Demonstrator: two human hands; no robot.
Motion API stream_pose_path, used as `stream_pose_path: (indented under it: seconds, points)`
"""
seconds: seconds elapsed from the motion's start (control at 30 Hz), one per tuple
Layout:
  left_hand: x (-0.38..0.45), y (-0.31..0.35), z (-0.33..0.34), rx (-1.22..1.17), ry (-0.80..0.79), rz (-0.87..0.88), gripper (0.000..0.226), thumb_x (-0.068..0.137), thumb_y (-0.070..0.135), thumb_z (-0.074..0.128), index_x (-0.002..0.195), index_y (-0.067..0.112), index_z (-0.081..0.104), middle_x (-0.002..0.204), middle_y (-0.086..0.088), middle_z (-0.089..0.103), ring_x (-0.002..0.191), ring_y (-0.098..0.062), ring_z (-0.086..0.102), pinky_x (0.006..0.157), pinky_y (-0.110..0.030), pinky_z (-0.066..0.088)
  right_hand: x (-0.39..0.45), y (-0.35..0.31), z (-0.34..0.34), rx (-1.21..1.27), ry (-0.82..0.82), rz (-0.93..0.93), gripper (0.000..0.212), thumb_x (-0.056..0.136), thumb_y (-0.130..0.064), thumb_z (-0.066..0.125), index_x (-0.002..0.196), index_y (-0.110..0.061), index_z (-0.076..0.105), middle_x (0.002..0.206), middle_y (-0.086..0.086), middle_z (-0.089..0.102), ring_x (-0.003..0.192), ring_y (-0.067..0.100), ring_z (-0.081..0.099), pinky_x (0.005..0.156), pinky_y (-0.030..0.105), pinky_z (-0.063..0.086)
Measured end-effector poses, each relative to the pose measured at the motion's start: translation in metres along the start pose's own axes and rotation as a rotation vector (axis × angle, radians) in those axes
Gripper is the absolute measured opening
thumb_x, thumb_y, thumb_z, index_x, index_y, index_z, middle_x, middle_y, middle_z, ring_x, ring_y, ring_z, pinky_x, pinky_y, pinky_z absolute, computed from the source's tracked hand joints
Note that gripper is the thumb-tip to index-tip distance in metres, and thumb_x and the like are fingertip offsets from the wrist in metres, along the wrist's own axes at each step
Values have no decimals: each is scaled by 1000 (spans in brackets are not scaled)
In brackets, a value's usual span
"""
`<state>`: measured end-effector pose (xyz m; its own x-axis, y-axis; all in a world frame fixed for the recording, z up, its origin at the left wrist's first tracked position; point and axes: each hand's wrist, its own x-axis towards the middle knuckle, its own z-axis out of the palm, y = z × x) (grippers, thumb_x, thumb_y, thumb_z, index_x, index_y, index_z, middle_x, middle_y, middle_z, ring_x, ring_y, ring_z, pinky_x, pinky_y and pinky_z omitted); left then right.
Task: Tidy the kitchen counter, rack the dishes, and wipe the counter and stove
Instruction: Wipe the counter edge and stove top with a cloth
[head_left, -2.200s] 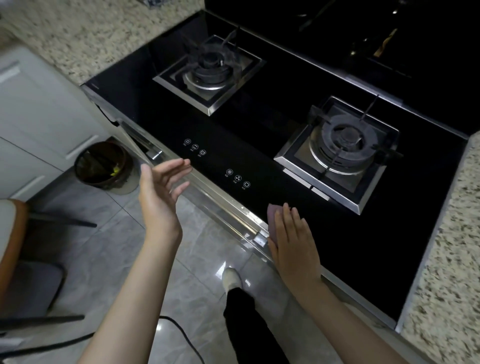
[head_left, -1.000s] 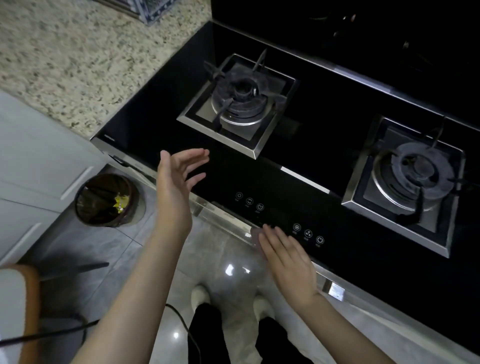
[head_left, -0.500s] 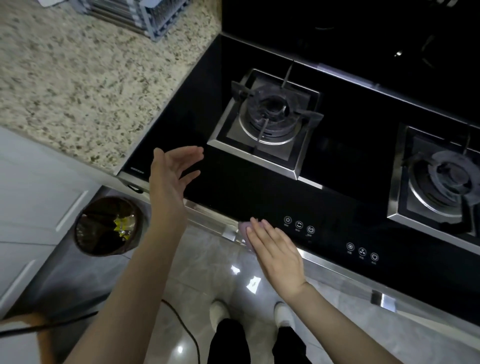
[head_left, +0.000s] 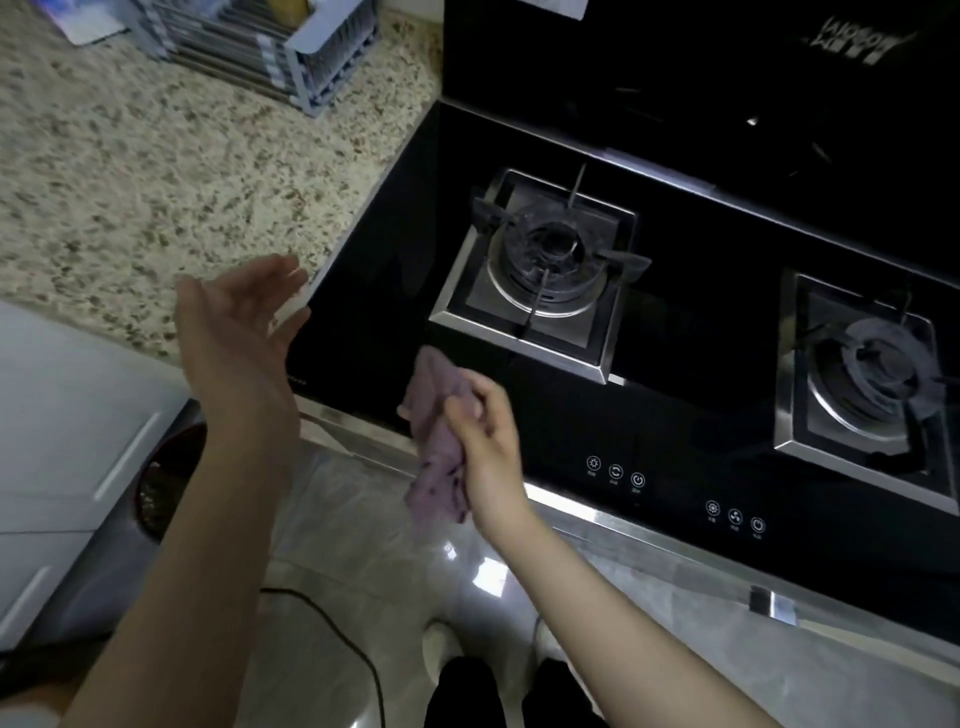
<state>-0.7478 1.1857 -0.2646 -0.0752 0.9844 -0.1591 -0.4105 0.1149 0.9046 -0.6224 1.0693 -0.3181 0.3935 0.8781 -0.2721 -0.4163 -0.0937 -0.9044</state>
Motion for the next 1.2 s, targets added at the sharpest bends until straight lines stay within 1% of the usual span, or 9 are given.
stream_pose_path:
  seconds: [0.07, 0.13, 0.17, 0.27, 0.37, 0.47, 0.67, 0.9, 1.2]
  points:
    - [1, 1, 10, 11, -26, -13, 58, 101, 41, 13, 96, 13, 63, 104, -4, 68, 111, -23, 62, 87, -32, 47, -3, -26, -27, 145, 148, -13, 14, 85, -17, 59, 98, -14, 63, 104, 14, 67, 102, 28, 61, 96, 39, 43]
    - [-1, -2, 22, 7, -68, -33, 57, 101, 42, 13, 96, 14, 63, 103, -3, 68, 111, -21, 62, 88, -32, 46, -10, -47, -68, 73, 294, -79, 11, 81, -18, 58, 81, -22, 69, 87, -3, 69, 88, 10, 62, 86, 27, 44]
    - [-3, -4, 27, 4, -86, -43, 57, 101, 42, 13, 96, 14, 63, 103, -3, 68, 110, -21, 62, 88, -33, 46, -15, -52, -92, -70, 377, -103, 12, 85, -17, 59, 83, -24, 69, 90, -7, 69, 90, 5, 62, 87, 25, 43]
    - [-7, -15, 41, 32, -121, -65, 59, 101, 43, 13, 98, 14, 64, 108, -4, 69, 111, -21, 62, 90, -33, 45, -29, -51, -160, -787, 612, -146, 31, 94, -27, 51, 124, -21, 58, 137, 0, 52, 130, 15, 44, 110, 36, 32]
    - [-12, -26, 54, 56, -148, -79, 59, 101, 44, 14, 99, 14, 65, 110, -5, 69, 112, -20, 62, 93, -35, 45, -25, -42, -193, -1213, 357, -240, 58, 91, -45, 36, 139, -14, 46, 151, 3, 35, 141, 20, 30, 116, 40, 22]
    - [-17, -32, 60, 74, -173, -82, 60, 100, 45, 14, 99, 16, 66, 111, -4, 70, 112, -20, 62, 93, -36, 45, -15, -27, -201, -1441, 69, -236, 56, 95, -42, 32, 143, -14, 40, 154, -2, 21, 145, 17, 18, 119, 39, 15]
    - [-16, -39, 71, 102, -158, -79, 59, 101, 42, 14, 97, 16, 67, 107, -3, 70, 111, -20, 62, 92, -36, 45, -20, -1, -171, -1489, 177, -249, 60, 91, -39, 38, 139, -4, 44, 151, 15, 32, 141, 30, 26, 115, 42, 21]
    - [-8, -39, 64, 139, -110, -30, 56, 101, 40, 14, 99, 13, 63, 107, -3, 69, 112, -20, 62, 96, -36, 46, -4, 16, -100, -1565, 18, -280, 59, 84, -33, 61, 134, -2, 50, 147, 17, 39, 138, 32, 34, 113, 45, 22]
    - [5, -30, 10, 131, 85, -8, 54, 102, 38, 16, 91, 15, 63, 98, -1, 69, 108, -20, 63, 85, -29, 48, 32, 33, -29, -1637, -181, -359, 60, 96, -36, 40, 146, -6, 29, 157, 15, 17, 146, 28, 11, 117, 39, -1]
